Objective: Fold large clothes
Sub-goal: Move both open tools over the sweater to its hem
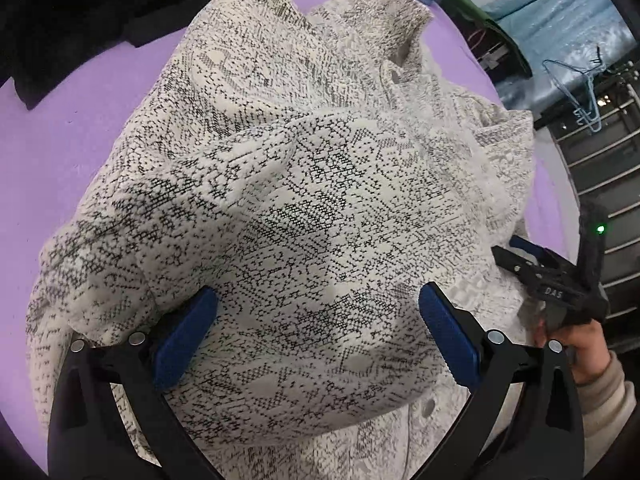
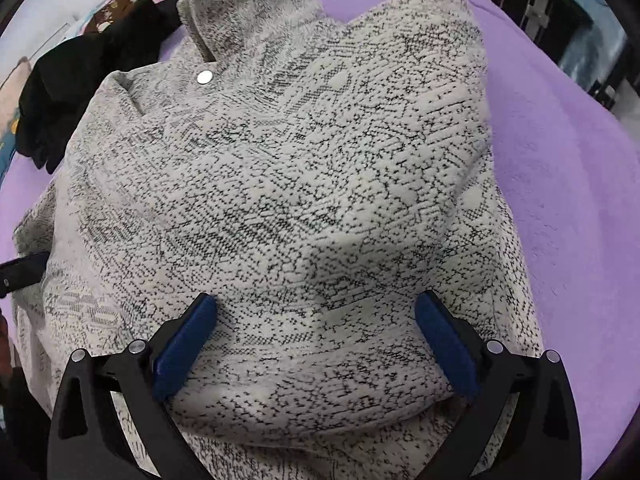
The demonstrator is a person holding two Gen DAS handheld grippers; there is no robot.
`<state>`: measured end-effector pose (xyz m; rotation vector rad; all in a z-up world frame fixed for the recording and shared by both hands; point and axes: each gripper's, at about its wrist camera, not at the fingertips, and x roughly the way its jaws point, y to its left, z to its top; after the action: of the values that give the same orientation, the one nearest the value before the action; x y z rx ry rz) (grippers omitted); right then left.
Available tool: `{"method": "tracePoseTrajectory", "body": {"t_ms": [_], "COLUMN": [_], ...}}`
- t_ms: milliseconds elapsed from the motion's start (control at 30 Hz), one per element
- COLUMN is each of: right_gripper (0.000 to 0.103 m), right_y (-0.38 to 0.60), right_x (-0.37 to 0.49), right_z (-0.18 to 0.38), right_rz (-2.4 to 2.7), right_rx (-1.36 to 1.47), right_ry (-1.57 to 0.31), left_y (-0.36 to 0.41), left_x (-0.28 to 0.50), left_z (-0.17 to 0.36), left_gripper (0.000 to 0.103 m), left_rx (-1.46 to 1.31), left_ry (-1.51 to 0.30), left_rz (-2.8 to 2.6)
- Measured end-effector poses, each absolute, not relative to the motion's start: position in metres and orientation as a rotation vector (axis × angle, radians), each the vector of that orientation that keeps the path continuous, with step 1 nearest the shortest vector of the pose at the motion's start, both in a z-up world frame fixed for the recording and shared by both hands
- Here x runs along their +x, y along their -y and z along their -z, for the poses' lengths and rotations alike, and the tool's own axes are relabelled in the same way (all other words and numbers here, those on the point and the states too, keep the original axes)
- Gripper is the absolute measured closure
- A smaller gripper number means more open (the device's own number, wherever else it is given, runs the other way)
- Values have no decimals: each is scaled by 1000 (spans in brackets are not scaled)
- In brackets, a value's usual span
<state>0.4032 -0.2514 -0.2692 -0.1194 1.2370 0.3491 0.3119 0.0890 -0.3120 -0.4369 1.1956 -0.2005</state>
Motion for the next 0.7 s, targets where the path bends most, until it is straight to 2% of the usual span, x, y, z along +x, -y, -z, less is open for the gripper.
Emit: {"method": "tracePoseTrajectory", "body": {"t_ms": [267, 500, 700], "right_gripper": [6, 6, 6], "right_y": [243, 266, 291], "right_x": [401, 356, 316], "right_z": [261, 209, 187], "right_rz": [-348, -337, -348], "right_rx": [-159, -7, 18], "right_ry": [-1211, -1089, -1057], "left_y": [-86, -114, -146], "left_x": [310, 269, 217], "left_z": [297, 251, 245], "left_gripper": [6, 6, 6], "left_rx": [-433, -413, -437], "left_ry": [-1209, -1129, -1123], "left_rz": [180, 127, 80]}}
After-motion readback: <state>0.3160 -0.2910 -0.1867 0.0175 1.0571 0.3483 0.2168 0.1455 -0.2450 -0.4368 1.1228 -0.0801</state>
